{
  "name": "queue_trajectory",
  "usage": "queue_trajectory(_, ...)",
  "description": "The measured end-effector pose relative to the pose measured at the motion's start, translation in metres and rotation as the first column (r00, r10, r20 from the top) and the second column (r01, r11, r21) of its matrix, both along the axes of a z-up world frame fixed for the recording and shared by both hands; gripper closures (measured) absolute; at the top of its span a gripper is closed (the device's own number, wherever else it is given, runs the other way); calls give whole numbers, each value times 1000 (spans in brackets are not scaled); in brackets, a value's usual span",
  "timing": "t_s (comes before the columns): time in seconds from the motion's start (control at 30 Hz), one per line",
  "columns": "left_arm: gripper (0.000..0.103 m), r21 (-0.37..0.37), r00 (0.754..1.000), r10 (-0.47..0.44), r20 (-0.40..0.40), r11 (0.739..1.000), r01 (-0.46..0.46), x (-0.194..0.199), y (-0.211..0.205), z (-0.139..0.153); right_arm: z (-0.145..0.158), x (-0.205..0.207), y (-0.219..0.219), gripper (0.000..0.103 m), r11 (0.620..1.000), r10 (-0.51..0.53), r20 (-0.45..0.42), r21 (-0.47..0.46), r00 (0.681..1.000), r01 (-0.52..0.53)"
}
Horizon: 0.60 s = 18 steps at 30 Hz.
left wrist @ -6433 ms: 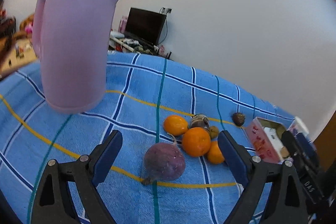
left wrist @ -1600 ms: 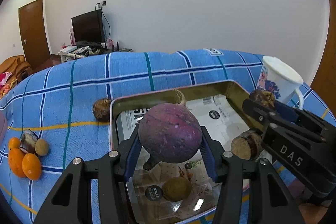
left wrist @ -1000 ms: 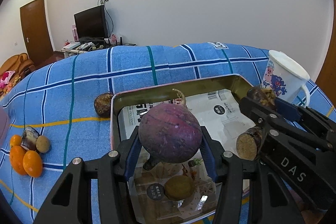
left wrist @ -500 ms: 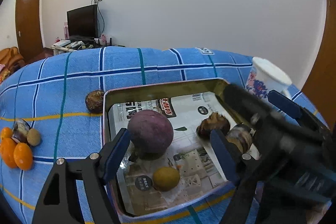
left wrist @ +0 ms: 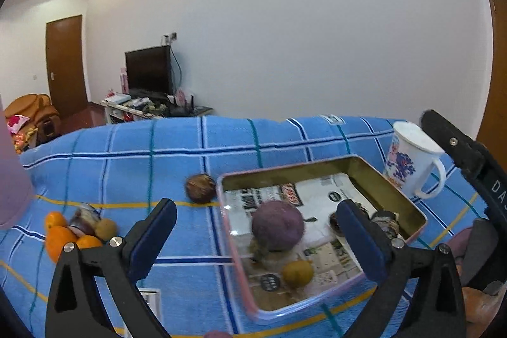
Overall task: Organize fruits
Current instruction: 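Withdraw both open tools away from the tin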
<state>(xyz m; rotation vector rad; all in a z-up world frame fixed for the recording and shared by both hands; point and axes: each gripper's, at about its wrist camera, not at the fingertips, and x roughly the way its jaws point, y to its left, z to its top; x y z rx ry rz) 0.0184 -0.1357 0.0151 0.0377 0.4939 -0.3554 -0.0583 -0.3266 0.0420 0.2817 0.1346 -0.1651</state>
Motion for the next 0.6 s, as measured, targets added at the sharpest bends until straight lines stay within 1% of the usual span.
queue_trajectory(0.1, 1, -21, 998, 6, 65, 1000, -4, -7, 12, 5, 1, -7, 1, 0, 999, -37, 25, -16, 999, 38)
queue_trajectory(0.17, 1, -5, 993, 7, 118, 1000, -6, -12, 16, 8, 3, -13, 4, 0, 998, -58, 43, -28, 997, 59)
queue_trajectory(0.23, 1, 16, 990, -2, 139, 1000, 0, -17, 19, 10, 5, -21, 7, 0, 995, -83, 77, -48, 994, 87)
queue_trajectory(0.27, 1, 27, 989, 7, 150, 1000, -11, -20, 23, 12, 7, -27, 10, 0, 992, -102, 102, -62, 990, 109)
queue_trajectory(0.37, 1, 8, 974, 92, 208, 995, -96, -27, 39, 19, 10, -42, 19, 0, 981, -158, 163, -90, 974, 174)
queue_trajectory(0.4, 1, 4, 967, 118, 228, 993, -122, -29, 45, 20, 10, -44, 20, 0, 979, -168, 170, -89, 971, 185)
queue_trajectory(0.47, 1, 24, 944, 172, 280, 982, -186, -34, 55, 21, 10, -47, 25, 0, 977, -180, 168, -84, 969, 196)
queue_trajectory(0.53, 1, 43, 903, 233, 360, 963, -266, -44, 64, 20, 10, -49, 32, 0, 978, -178, 162, -79, 971, 193)
queue_trajectory(0.6, 1, 25, 854, 271, 444, 949, -314, -56, 76, 21, 11, -54, 43, 0, 973, -183, 177, -108, 967, 204)
